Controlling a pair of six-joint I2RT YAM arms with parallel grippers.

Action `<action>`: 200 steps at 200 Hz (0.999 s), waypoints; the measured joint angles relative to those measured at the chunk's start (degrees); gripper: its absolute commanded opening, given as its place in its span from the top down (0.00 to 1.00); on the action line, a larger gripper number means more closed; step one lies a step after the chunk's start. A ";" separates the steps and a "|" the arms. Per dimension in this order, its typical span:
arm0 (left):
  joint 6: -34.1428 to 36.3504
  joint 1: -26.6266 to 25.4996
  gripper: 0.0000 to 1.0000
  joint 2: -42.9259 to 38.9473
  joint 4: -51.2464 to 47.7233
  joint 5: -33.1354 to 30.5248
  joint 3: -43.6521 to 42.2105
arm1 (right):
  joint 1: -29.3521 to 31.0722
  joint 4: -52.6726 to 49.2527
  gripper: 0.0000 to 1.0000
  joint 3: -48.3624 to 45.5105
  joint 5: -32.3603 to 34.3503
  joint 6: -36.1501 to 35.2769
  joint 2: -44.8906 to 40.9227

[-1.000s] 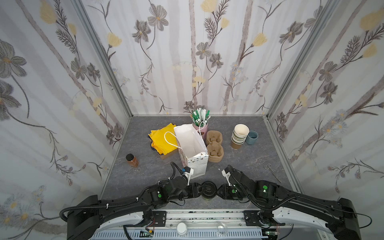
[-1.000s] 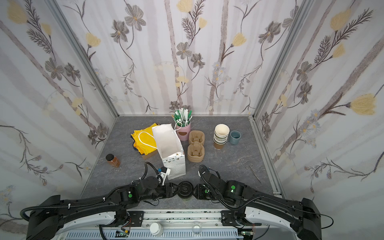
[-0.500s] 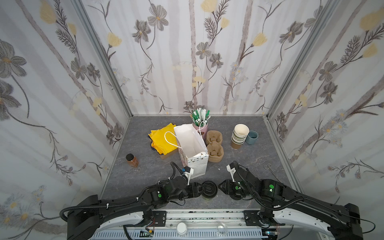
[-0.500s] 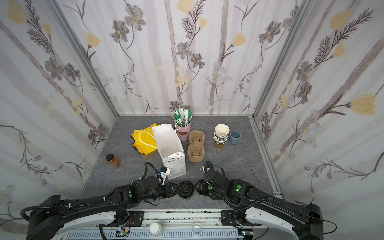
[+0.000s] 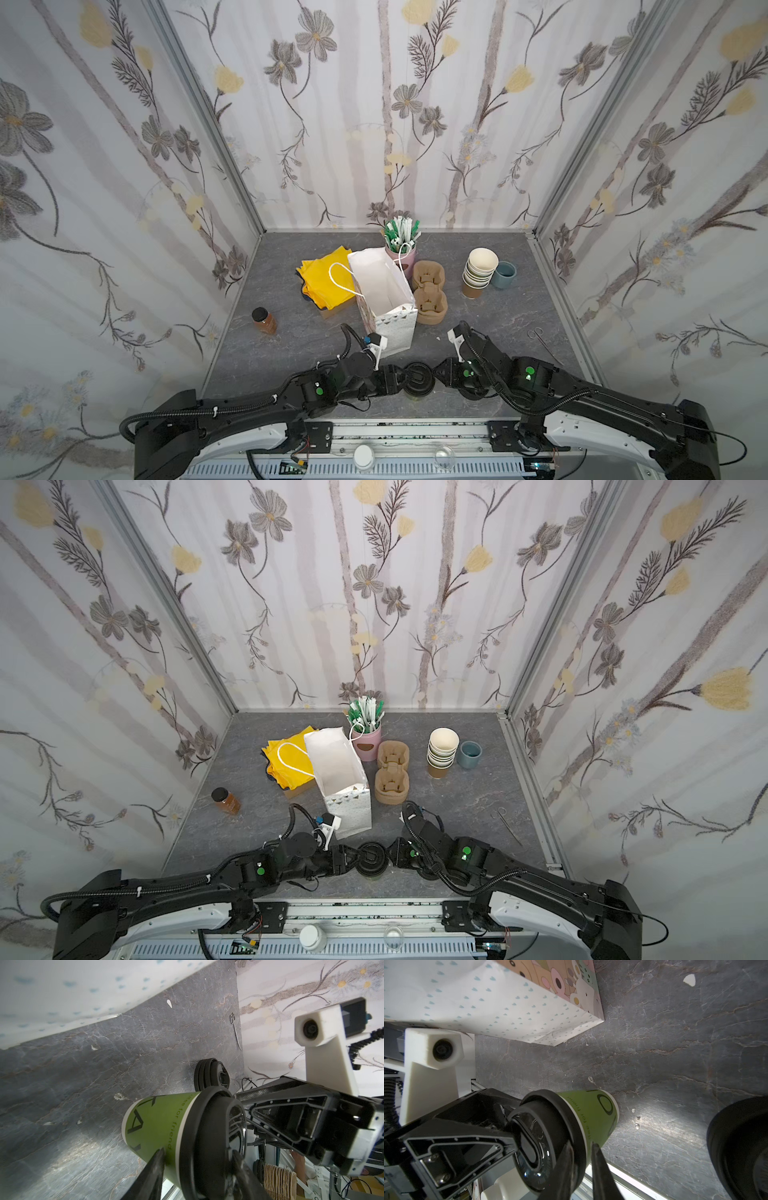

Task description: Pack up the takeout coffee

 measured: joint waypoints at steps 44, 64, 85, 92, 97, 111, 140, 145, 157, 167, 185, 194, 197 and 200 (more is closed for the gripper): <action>0.00 0.00 0.51 0.00 0.04 0.00 -0.02 | -0.02 1.27 0.84 -1.09 -0.50 0.04 0.09; 0.00 0.00 0.52 -0.02 0.22 0.00 -0.13 | -0.02 1.75 0.84 -1.49 -0.50 0.04 0.11; 0.00 0.00 0.52 -0.04 0.28 0.00 -0.20 | 0.02 2.08 0.84 -1.77 -0.50 0.07 0.13; 0.00 0.00 0.52 -0.04 0.35 0.00 -0.22 | 0.02 2.08 0.84 -1.79 -0.50 0.07 0.13; 0.00 0.00 0.52 -0.07 0.37 0.00 -0.24 | 0.02 2.08 0.84 -1.79 -0.48 0.07 0.13; 0.00 0.00 0.53 -0.20 0.50 0.00 -0.39 | 0.07 2.01 0.85 -1.70 -0.48 0.07 0.17; 0.00 0.00 0.53 -0.61 0.68 -0.02 -0.66 | 0.35 -0.28 0.79 0.20 -0.24 0.02 0.46; 0.00 0.00 0.53 -0.70 0.68 -0.02 -0.68 | 0.35 -0.85 0.78 0.46 -0.26 0.02 0.20; 0.00 0.00 0.53 -0.83 0.68 -0.02 -0.81 | 0.39 -1.33 0.78 1.07 -0.22 0.00 -0.55; -0.02 0.00 0.53 -0.90 0.72 0.00 -0.90 | 0.28 -1.20 0.78 1.53 -0.28 -0.02 -0.94; -0.02 0.00 0.53 -0.92 0.76 0.00 -0.92 | -0.02 -0.72 0.79 1.60 -0.26 -0.15 -0.46; -0.02 0.00 0.53 -0.90 0.79 0.00 -0.92 | -0.20 -0.35 0.79 1.51 -0.31 -0.13 0.31; -0.02 0.00 0.53 -0.90 0.79 0.00 -0.92 | -0.26 -0.04 0.79 1.51 -0.39 -0.13 0.52; -0.02 0.00 0.53 -0.87 0.79 0.00 -0.92 | -0.31 0.35 0.80 1.51 -0.39 -0.15 0.76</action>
